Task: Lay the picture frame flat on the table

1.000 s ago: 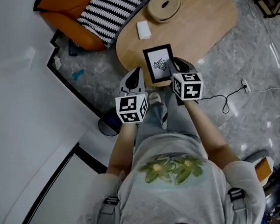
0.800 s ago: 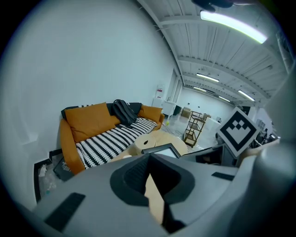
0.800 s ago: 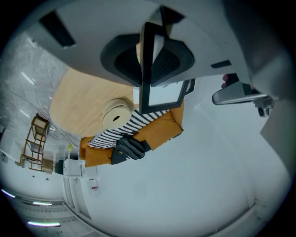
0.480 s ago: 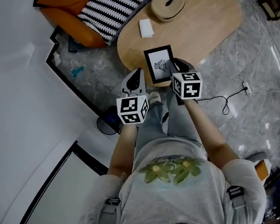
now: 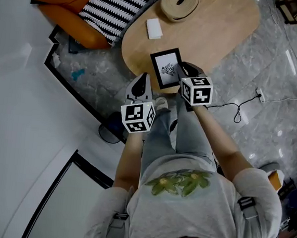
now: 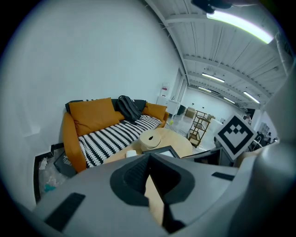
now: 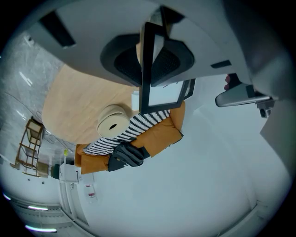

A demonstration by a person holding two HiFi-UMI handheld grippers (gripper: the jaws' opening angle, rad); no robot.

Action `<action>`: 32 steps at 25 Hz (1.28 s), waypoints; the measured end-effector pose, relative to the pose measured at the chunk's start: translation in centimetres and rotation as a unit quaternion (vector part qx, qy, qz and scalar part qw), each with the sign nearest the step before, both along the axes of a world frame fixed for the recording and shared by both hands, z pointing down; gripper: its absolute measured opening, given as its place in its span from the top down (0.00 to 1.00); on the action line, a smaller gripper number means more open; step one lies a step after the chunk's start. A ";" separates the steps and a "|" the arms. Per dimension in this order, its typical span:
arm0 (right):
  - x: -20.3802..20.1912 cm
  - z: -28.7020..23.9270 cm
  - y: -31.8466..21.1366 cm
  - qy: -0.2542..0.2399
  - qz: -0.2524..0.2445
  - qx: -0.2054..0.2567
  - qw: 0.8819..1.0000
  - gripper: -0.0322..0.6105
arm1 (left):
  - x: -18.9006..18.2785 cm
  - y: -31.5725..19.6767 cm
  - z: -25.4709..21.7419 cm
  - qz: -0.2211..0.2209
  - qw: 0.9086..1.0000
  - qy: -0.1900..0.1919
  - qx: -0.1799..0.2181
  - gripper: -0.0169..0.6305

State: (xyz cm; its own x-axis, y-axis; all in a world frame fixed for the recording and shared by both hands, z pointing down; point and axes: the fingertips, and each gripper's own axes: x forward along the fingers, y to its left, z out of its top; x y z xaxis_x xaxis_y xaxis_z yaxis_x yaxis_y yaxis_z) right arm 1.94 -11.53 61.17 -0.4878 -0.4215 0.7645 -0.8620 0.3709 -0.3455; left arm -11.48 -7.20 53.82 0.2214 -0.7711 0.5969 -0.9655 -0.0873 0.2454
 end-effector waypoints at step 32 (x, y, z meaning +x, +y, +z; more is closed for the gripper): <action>-1.1 8.7 -0.7 0.013 -0.004 -0.025 1.000 0.84 | -0.9 -0.2 7.6 0.000 1.000 -0.001 -0.020 0.95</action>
State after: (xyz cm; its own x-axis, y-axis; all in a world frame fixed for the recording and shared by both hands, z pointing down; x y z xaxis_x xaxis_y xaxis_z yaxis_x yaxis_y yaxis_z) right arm 0.86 -12.19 69.92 -0.4711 -0.3774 0.7973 -0.8677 0.3611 -0.3417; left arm -12.40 -7.36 61.46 0.2193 -0.7472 0.6274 -0.9662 -0.0772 0.2459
